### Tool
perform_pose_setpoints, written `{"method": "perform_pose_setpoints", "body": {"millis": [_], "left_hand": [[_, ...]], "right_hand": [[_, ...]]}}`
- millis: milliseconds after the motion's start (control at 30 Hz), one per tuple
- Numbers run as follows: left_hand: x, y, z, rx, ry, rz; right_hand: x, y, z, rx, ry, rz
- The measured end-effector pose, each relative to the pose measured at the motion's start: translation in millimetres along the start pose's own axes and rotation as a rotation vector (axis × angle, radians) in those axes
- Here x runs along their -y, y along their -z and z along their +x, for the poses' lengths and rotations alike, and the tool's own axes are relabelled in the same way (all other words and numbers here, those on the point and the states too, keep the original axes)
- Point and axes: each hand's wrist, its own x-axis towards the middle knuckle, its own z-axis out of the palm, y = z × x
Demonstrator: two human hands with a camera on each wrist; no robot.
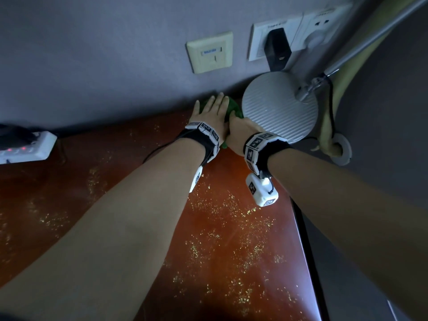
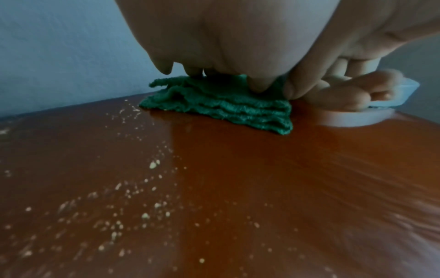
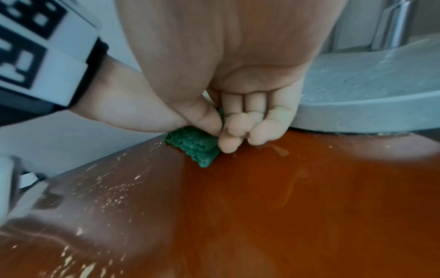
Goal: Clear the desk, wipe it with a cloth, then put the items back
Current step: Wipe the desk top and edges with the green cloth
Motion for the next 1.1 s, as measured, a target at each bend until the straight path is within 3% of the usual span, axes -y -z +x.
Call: {"method": "perform_pose_setpoints", "body": {"millis": [533, 733, 1100], "left_hand": [[51.7, -36.9, -36.6, -0.067, 0.255, -0.052], [41.4, -42.4, -36.8, -0.109, 0.289, -0.08], [16.7, -32.6, -8.9, -0.185, 0.063, -0.035]], "right_hand": [[51.1, -18.0, 14.1, 0.041, 0.011, -0.076], [47.7, -19.7, 12.4, 0.019, -0.003, -0.121], [19.9, -22.6, 16.3, -0.008, -0.191, -0.054]]}}
